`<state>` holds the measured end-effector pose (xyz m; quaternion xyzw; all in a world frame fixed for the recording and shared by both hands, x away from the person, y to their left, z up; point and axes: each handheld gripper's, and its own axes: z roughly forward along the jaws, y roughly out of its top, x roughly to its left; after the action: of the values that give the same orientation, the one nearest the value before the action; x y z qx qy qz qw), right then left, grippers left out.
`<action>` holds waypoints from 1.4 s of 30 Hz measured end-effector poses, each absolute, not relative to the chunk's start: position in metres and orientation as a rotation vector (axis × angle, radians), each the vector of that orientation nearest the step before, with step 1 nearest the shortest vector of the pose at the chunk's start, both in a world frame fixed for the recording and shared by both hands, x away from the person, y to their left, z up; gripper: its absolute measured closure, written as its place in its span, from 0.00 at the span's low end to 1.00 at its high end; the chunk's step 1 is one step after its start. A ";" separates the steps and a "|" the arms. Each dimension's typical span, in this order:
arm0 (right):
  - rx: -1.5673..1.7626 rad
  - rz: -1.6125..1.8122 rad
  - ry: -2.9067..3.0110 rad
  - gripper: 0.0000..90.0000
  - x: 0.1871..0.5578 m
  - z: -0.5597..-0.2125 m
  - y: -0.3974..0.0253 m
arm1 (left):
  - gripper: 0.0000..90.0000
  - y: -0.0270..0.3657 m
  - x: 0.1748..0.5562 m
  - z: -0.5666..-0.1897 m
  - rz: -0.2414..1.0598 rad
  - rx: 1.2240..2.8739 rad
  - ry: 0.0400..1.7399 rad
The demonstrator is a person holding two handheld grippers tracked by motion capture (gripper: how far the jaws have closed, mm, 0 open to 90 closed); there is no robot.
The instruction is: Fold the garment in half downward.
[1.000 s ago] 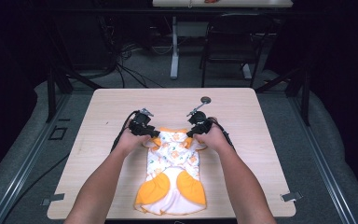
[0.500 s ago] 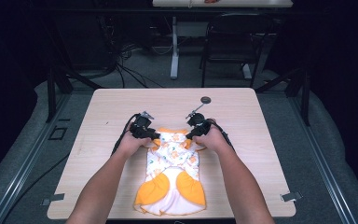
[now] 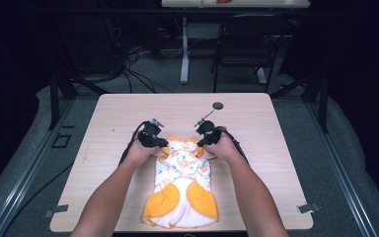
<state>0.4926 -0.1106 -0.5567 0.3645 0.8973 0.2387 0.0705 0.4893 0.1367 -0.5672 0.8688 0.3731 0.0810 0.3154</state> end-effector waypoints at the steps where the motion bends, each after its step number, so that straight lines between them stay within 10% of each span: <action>1: 1.096 0.716 2.696 0.95 0.492 -0.557 -0.111 | 0.92 0.137 0.489 -0.567 0.211 2.287 0.986; 42: 0.958 0.910 2.530 0.99 0.480 -0.472 -0.119 | 0.98 0.154 0.482 -0.480 0.375 2.151 0.896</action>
<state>0.4802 -0.1191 -0.4723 0.3323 0.8772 0.3156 0.1433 0.4818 0.1541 -0.4798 0.8428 0.3511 0.1469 0.3807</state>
